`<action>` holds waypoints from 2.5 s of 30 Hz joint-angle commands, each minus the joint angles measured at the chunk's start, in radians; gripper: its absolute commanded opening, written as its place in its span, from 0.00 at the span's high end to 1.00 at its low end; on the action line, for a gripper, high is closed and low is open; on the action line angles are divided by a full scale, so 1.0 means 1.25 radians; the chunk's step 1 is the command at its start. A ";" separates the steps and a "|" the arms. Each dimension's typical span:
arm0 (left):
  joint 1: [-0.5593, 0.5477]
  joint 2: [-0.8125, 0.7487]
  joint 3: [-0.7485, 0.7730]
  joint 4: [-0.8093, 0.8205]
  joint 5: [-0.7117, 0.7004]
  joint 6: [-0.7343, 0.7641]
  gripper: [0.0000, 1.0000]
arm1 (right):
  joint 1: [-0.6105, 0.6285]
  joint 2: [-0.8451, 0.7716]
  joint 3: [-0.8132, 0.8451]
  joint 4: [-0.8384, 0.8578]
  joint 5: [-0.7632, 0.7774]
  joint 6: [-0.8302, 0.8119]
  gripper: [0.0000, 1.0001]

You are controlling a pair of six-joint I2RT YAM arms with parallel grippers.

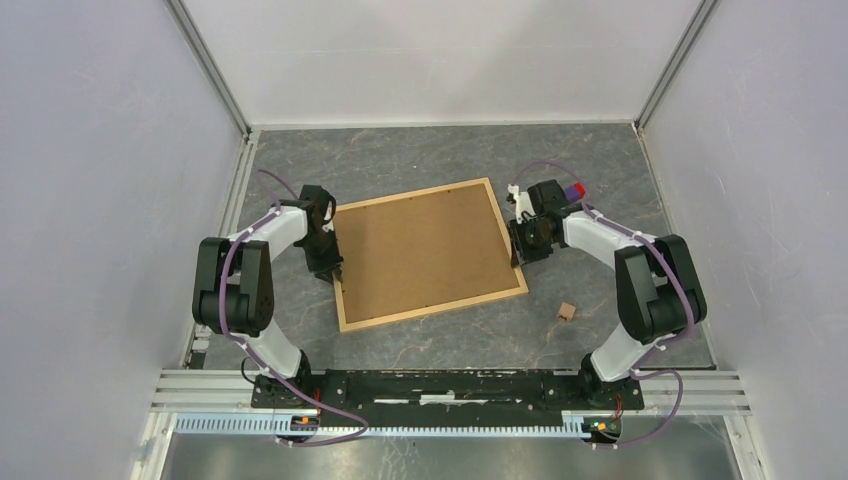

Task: Put the photo into the frame
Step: Install the photo frame at the center of the board.

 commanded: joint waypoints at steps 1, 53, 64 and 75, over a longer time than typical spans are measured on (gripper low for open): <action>0.000 -0.018 -0.003 0.026 -0.046 0.027 0.98 | 0.002 0.032 -0.001 0.018 0.042 0.005 0.67; -0.006 -0.023 -0.003 0.025 -0.069 0.027 0.98 | 0.014 0.029 0.016 -0.014 0.102 0.004 0.65; -0.007 -0.025 -0.004 0.025 -0.070 0.028 0.98 | -0.008 -0.007 0.033 -0.009 0.032 0.005 0.64; -0.007 -0.027 -0.005 0.025 -0.069 0.028 0.98 | -0.009 0.017 0.015 -0.006 0.087 0.008 0.64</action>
